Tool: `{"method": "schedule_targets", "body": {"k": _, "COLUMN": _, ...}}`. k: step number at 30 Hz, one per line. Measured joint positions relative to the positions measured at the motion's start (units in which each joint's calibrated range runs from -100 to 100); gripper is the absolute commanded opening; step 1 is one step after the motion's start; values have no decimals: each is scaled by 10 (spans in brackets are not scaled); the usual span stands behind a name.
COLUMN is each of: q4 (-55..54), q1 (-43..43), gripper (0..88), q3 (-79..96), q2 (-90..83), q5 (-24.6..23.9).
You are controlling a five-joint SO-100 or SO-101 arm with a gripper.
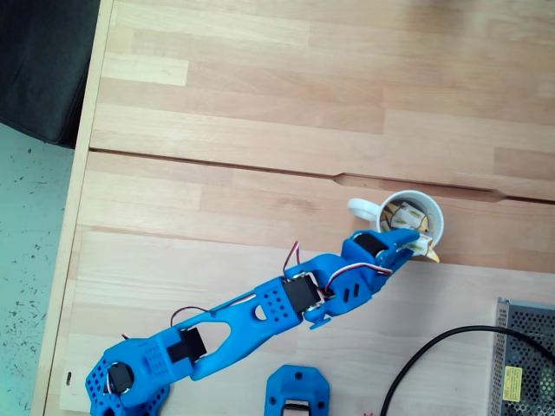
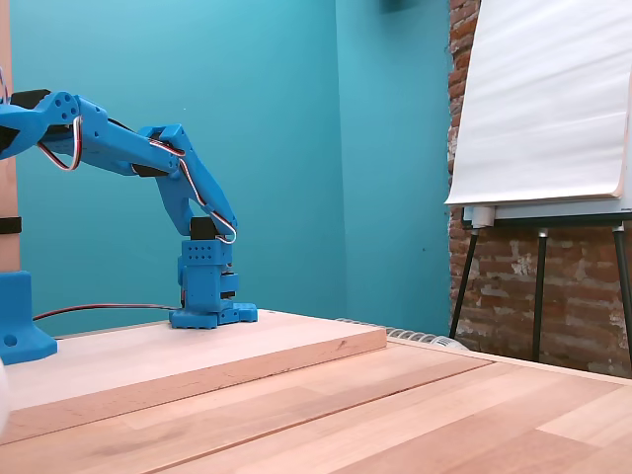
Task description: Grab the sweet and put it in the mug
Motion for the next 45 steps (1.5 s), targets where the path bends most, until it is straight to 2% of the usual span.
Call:
{"method": "schedule_targets", "body": {"k": 9, "q4": 0, "q1": -8, "gripper": 175, "q3": 0, "q2": 0, "q5": 0}}
{"method": "schedule_targets", "body": {"k": 13, "q4": 0, "q1": -18, "gripper": 186, "q3": -1, "q2": 0, "q5": 0}}
{"method": "schedule_targets", "body": {"k": 16, "q4": 0, "q1": -18, "gripper": 164, "q3": -1, "q2": 0, "q5": 0}}
{"method": "schedule_targets", "body": {"k": 22, "q4": 0, "q1": -18, "gripper": 67, "q3": -1, "q2": 0, "q5": -4}}
{"method": "schedule_targets", "body": {"k": 27, "q4": 0, "q1": -18, "gripper": 38, "q3": 39, "q2": -25, "q5": -4}}
{"method": "schedule_targets", "body": {"k": 33, "q4": 0, "q1": -30, "gripper": 37, "q3": 230, "q2": -173, "q5": -4}}
{"method": "schedule_targets", "body": {"k": 45, "q4": 0, "q1": -165, "gripper": 32, "q3": 816, "q2": -596, "q5": -4}}
